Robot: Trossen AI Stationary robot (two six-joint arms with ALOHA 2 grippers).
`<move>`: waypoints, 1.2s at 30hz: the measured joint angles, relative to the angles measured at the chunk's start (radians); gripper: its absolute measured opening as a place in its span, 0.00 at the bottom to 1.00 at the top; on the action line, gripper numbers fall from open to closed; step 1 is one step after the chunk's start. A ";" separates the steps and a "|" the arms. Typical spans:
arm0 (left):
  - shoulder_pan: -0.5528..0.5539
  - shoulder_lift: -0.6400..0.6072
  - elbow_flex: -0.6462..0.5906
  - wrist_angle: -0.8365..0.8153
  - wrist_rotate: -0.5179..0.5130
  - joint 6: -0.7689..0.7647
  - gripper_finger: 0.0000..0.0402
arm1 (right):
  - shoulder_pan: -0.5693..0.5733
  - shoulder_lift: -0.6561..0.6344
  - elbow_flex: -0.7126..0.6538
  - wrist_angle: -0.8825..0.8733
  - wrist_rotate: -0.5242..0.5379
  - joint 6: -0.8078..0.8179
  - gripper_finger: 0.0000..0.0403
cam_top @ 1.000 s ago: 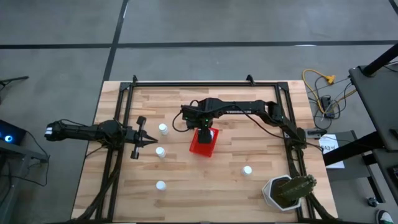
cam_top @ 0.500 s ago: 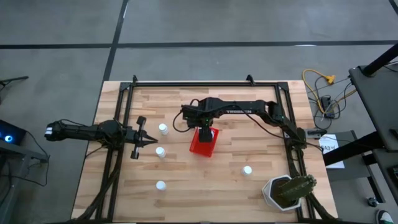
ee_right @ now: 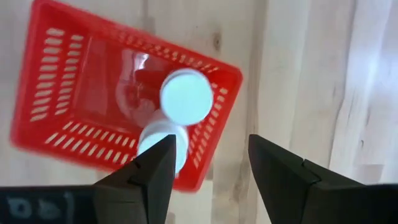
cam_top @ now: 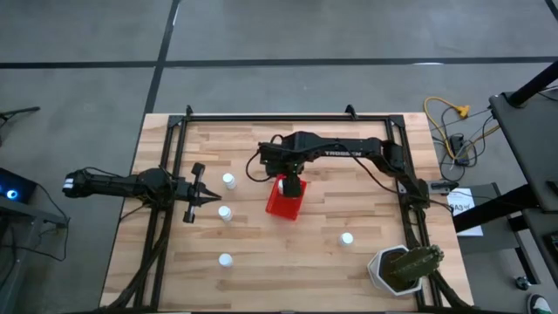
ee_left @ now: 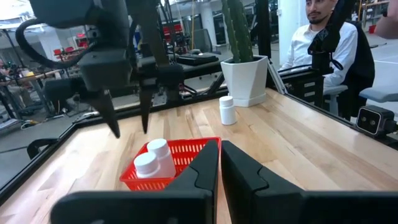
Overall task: Pick and place pill bottles into a basket
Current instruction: Put the white medicine bottle into the red bin
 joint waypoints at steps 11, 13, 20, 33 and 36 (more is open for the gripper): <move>0.000 0.000 0.000 0.000 0.000 0.000 0.00 | 0.033 -0.088 -0.006 -0.013 -0.221 -0.026 0.48; 0.000 0.000 0.000 0.000 0.000 0.000 0.00 | 0.048 -0.102 -0.009 -0.018 -0.229 -0.026 0.48; 0.000 0.000 0.000 0.000 0.000 0.000 0.00 | 0.121 -0.165 -0.047 -0.052 -0.228 -0.012 0.48; 0.000 0.001 0.000 0.000 0.000 0.000 0.00 | 0.241 -0.477 -0.463 0.116 -0.206 0.193 0.48; 0.000 0.002 0.000 0.000 0.000 0.000 0.00 | 0.273 -0.557 -0.548 0.128 -0.152 0.239 0.48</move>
